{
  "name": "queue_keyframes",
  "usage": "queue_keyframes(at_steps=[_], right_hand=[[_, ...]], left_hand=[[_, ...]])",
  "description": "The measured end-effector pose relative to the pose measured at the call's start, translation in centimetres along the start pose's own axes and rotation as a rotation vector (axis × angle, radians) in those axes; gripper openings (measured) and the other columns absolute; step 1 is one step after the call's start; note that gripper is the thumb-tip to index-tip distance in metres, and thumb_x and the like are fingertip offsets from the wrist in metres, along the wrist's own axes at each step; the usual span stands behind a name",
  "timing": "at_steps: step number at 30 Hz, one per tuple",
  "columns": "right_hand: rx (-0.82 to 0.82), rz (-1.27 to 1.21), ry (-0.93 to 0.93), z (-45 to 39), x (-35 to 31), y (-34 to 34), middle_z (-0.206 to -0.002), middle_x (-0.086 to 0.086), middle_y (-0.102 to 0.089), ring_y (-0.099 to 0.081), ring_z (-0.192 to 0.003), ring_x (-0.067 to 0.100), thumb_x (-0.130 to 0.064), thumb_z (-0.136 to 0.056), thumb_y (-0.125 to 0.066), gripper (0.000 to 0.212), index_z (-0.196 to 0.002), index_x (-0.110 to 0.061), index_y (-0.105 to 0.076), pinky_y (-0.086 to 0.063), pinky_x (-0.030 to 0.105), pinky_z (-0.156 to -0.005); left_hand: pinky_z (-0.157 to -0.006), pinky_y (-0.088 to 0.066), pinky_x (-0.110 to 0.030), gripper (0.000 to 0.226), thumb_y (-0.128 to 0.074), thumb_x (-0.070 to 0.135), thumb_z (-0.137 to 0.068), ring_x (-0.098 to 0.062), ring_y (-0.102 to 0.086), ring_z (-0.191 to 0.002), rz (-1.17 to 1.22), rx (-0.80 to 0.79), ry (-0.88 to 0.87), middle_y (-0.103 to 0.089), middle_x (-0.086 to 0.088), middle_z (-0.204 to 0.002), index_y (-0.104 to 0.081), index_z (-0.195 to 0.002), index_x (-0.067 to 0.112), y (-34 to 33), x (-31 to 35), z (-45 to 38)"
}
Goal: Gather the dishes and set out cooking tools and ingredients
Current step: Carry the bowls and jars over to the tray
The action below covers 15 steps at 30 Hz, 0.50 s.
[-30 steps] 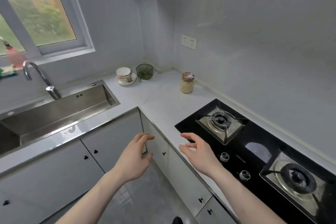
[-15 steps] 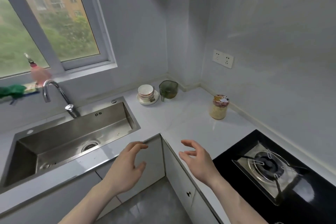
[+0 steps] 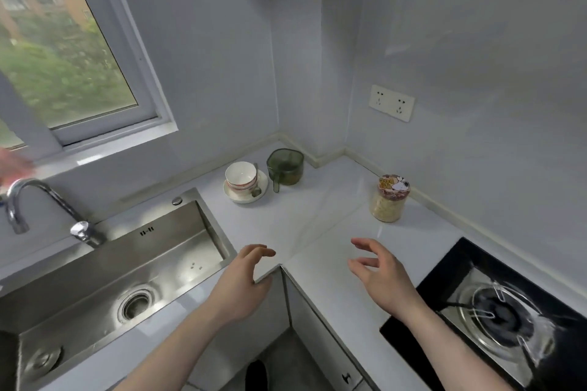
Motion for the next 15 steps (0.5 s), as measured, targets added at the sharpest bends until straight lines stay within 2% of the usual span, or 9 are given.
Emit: queue_keyframes(at_steps=[2, 5, 7, 11, 15], right_hand=[[0.051, 0.006, -0.029, -2.1, 0.2, 0.5, -0.132, -0.025, -0.055, -0.059, -0.115, 0.0, -0.033, -0.093, -0.068, 0.036, -0.126, -0.043, -0.056, -0.047, 0.022, -0.084], [0.134, 0.02, -0.063, -5.6, 0.2, 0.5, -0.133, -0.025, -0.054, -0.059, -0.114, -0.002, -0.036, -0.093, -0.068, 0.038, -0.128, -0.043, -0.055, -0.047, 0.02, -0.082], [0.157, 0.035, -0.077, -6.8, -0.1, 0.5, -0.134, -0.024, -0.054, -0.059, -0.115, 0.0, -0.036, -0.093, -0.068, 0.04, -0.13, -0.04, -0.055, -0.047, 0.018, -0.079], [0.229, 0.046, -0.13, -10.5, -0.6, 0.1, -0.135, -0.021, -0.053, -0.059, -0.115, 0.004, -0.031, -0.093, -0.068, 0.042, -0.133, -0.036, -0.055, -0.048, 0.019, -0.078], [0.307, 0.078, -0.166, -13.7, -0.5, 0.6, -0.137, -0.017, -0.05, -0.058, -0.116, 0.006, -0.03, -0.092, -0.068, 0.042, -0.132, -0.037, -0.054, -0.051, 0.027, -0.085]], left_hand=[[-0.095, -0.047, -0.025, 0.04, -0.062, 0.03, -0.092, -0.003, -0.057, -0.11, 0.01, -0.028, -0.023, -0.043, 0.025, -0.139, -0.052, -0.128, 0.043, 0.3, -0.7, -3.3], [-0.102, -0.047, -0.029, 0.039, -0.062, 0.028, -0.093, -0.006, -0.053, -0.12, 0.024, -0.089, -0.052, -0.043, 0.022, -0.139, -0.053, -0.13, 0.039, 1.0, -2.1, -8.5], [-0.103, -0.047, -0.031, 0.039, -0.062, 0.027, -0.093, -0.008, -0.053, -0.12, 0.028, -0.106, -0.05, -0.044, 0.019, -0.139, -0.054, -0.13, 0.038, 1.4, -2.7, -10.8], [-0.096, -0.05, -0.029, 0.038, -0.064, 0.027, -0.09, -0.007, -0.055, -0.117, 0.068, -0.154, -0.022, -0.048, 0.018, -0.135, -0.056, -0.126, 0.039, 2.5, -5.1, -16.8], [-0.086, -0.053, -0.026, 0.04, -0.064, 0.024, -0.089, -0.008, -0.06, -0.112, 0.098, -0.225, 0.019, -0.052, 0.011, -0.131, -0.057, -0.127, 0.032, 2.6, -7.1, -22.7]])
Point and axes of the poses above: each hand's wrist, its own z-axis away from the middle knuckle, its own y-axis out of the back of the hand, x = y × z, the point moved 7 cm from there along -z, towards the middle knuckle
